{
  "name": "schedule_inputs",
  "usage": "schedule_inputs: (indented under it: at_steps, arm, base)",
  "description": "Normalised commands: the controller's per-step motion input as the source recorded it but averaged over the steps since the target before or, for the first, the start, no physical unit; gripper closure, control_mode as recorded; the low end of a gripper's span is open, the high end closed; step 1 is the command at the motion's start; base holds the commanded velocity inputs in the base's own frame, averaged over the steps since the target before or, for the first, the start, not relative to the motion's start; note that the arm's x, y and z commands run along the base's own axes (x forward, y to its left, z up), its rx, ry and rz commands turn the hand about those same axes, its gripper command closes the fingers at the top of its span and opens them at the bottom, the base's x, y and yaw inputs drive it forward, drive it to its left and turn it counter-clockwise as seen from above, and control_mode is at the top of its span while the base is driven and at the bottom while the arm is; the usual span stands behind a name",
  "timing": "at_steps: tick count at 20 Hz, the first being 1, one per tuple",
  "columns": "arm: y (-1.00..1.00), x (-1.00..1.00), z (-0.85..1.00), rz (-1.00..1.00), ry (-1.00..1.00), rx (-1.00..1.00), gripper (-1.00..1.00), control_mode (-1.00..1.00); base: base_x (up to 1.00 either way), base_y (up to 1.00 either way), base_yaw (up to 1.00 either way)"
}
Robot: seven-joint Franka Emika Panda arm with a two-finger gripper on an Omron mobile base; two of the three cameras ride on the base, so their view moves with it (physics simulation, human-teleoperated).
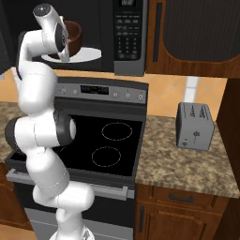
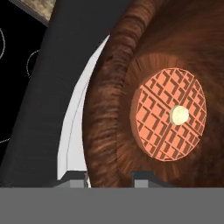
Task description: Open the microwave, place the bowl with waffle inside the microwave, then close the microwave door and turn it on.
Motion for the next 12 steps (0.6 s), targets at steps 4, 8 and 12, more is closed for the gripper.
schedule_inputs:
  at_steps: [4, 8, 12]
  arm:
    - [0.0, 0.43, -0.14, -0.01, 0.0, 0.0, 1.0, -1.0]
    - [0.0, 0.14, -0.12, -0.07, 0.0, 0.0, -1.0, -1.0]
    - [0.0, -0.13, -0.03, -0.13, -0.05, 0.0, -1.0, -1.0]
  base:
    - [0.0, 0.0, 0.0]
    - [0.0, 0.0, 0.0]
    - [0.0, 0.0, 0.0]
